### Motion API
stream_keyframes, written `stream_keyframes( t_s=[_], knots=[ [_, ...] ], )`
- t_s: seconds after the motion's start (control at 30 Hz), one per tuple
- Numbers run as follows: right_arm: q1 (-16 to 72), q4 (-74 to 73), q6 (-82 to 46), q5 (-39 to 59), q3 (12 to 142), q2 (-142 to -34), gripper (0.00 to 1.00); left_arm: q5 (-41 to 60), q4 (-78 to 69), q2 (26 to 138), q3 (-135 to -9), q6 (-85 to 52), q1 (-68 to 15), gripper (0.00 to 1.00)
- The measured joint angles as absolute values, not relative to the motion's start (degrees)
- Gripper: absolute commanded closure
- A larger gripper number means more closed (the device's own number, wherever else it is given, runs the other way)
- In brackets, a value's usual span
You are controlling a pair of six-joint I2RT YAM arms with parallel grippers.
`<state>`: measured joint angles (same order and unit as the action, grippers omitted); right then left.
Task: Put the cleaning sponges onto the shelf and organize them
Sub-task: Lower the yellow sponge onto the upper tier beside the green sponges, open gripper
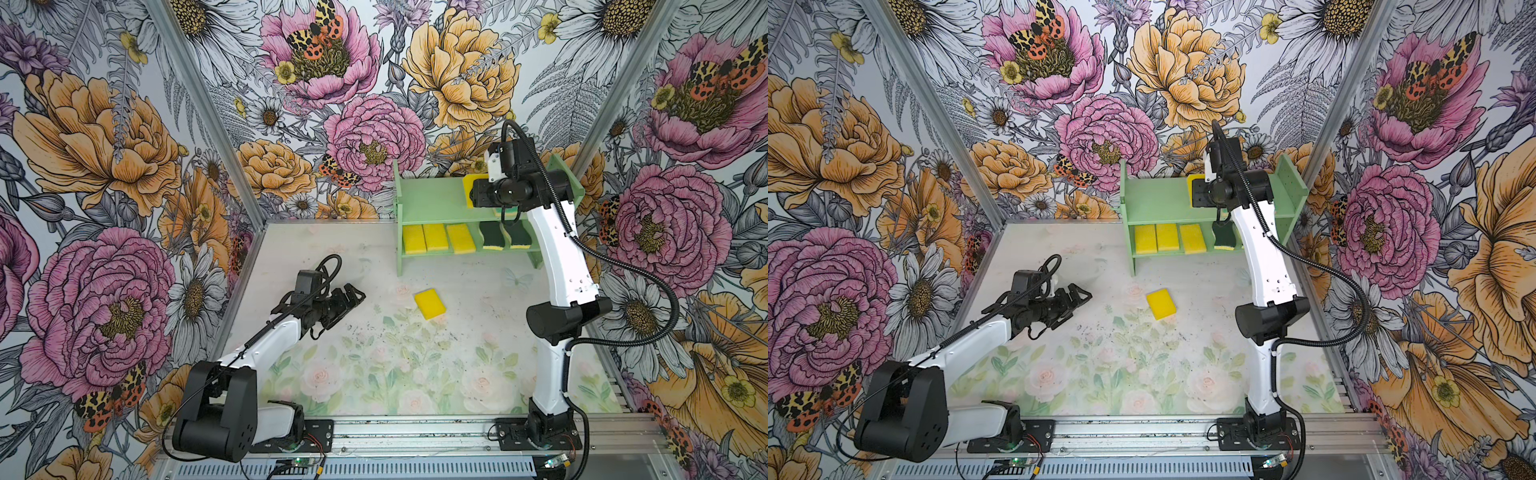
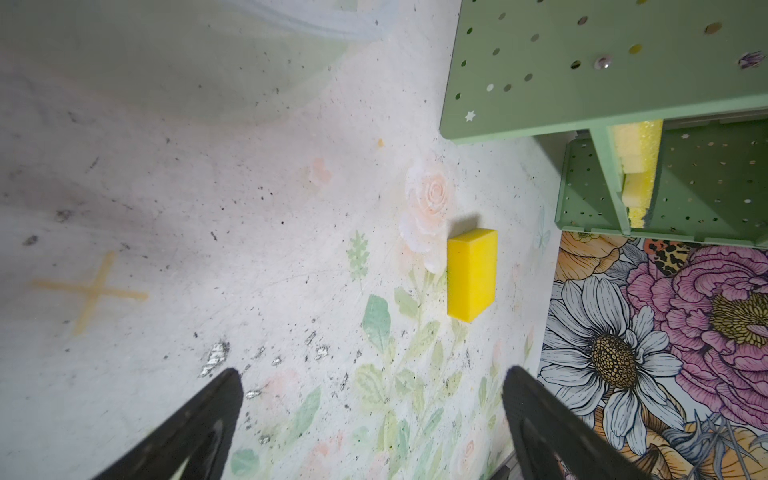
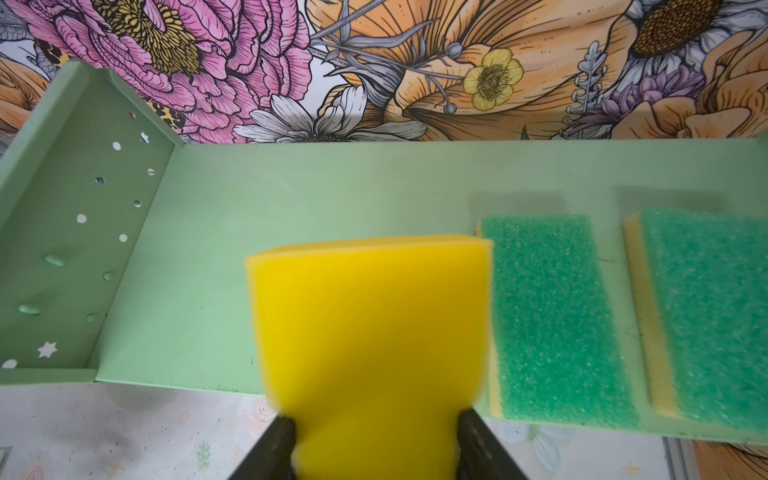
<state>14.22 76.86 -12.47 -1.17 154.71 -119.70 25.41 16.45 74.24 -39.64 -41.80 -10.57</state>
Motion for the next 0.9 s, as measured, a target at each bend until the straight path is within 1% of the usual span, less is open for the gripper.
stream_keyframes(
  t_s=[0.5, 0.9],
  knots=[
    [14.0, 76.8, -12.6, 1.3, 154.7, -123.5, 0.42, 25.4, 16.4, 74.2, -39.6, -41.8, -10.6, 0.01],
    [14.0, 76.8, -13.0, 1.4, 154.7, -124.1, 0.38, 25.4, 16.4, 74.2, -39.6, -41.8, -10.6, 0.01]
  ],
)
